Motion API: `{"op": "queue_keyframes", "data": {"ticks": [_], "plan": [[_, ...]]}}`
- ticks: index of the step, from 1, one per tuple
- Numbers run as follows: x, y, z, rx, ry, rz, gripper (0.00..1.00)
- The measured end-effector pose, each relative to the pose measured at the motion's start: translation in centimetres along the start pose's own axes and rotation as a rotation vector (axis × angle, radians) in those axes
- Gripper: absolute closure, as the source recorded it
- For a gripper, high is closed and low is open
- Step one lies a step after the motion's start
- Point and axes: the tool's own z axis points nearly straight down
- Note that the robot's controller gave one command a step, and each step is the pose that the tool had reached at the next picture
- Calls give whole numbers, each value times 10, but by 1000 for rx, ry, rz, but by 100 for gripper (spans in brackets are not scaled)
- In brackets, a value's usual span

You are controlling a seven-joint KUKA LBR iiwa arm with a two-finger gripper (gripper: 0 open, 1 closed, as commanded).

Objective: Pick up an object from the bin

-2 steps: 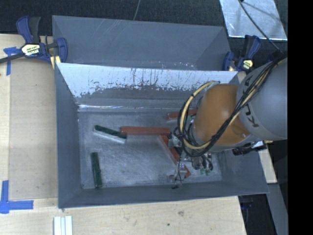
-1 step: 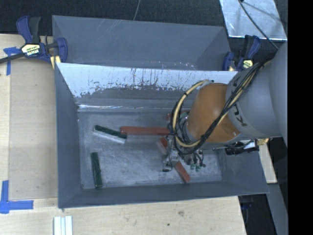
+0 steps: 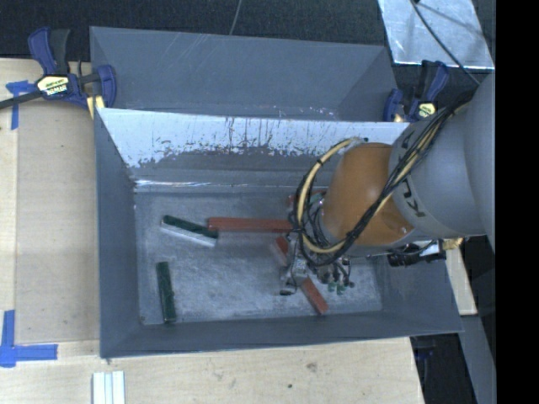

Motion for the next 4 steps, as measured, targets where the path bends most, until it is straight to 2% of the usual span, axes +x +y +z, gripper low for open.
{"op": "queue_keyframes", "data": {"ticks": [1, 2, 3, 4], "plan": [[2, -36, 1, -1, 14, -31, 100], [-7, -47, -67, -1, 15, 18, 100], [-22, -98, -44, 5, 21, 50, 0], [-22, -98, -44, 5, 21, 49, 0]]}}
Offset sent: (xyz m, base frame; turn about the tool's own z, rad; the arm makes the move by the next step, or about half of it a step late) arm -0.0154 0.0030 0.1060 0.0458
